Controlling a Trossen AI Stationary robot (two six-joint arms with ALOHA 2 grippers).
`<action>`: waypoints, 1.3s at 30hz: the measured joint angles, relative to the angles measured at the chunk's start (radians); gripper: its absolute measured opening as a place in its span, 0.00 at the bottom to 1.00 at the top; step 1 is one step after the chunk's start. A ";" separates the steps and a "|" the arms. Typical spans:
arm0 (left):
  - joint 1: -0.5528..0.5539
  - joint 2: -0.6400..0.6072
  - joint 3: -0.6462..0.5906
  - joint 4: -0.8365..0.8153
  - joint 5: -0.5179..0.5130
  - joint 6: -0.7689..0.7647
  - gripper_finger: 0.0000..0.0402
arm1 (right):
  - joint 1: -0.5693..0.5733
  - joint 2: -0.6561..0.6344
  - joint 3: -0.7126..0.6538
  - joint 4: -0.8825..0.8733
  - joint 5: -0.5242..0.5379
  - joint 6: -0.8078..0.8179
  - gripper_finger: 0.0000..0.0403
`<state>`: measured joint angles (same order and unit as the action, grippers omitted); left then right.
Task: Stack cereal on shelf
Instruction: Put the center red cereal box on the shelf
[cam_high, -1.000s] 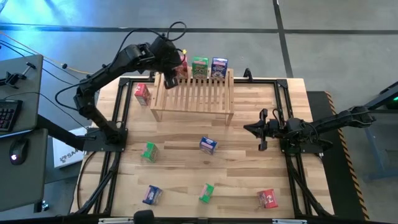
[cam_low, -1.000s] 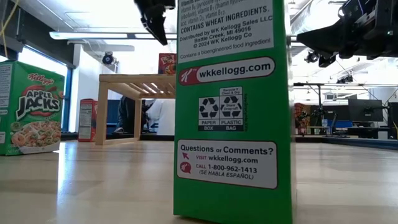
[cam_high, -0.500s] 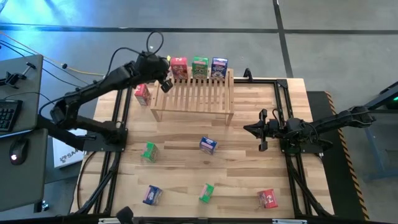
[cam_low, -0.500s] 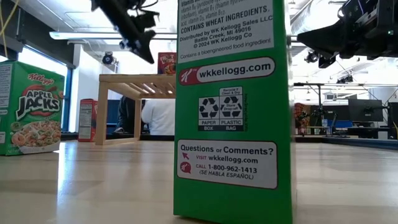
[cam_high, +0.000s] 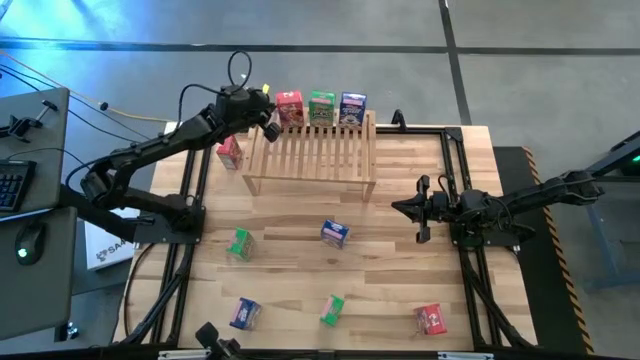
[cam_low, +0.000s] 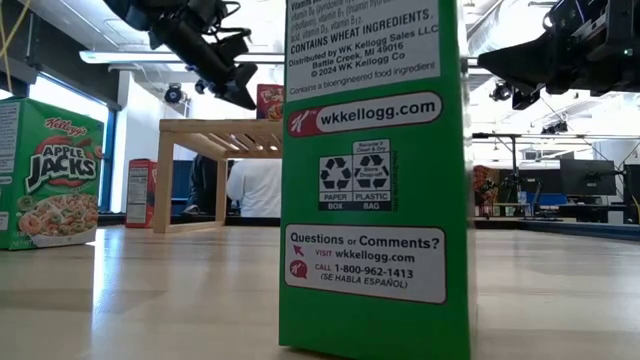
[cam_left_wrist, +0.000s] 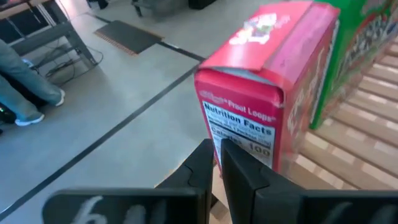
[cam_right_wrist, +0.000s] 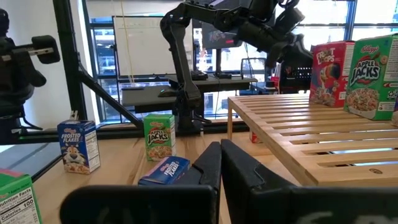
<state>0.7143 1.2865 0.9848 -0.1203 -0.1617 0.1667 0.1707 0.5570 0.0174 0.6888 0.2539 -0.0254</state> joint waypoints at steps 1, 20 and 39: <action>0.000 0.000 0.000 0.007 0.000 0.000 0.06 | 0.000 0.000 0.000 0.000 0.000 0.000 0.00; -0.018 -0.110 -0.281 0.313 0.118 -0.110 0.06 | 0.000 0.000 0.000 -0.012 0.031 0.007 0.00; -0.008 -0.003 -0.303 0.478 0.142 -0.125 0.06 | 0.000 0.000 0.000 -0.016 0.031 0.010 0.00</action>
<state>0.7067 1.2836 0.6815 0.3581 -0.0200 0.0416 0.1709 0.5568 0.0174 0.6725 0.2848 -0.0151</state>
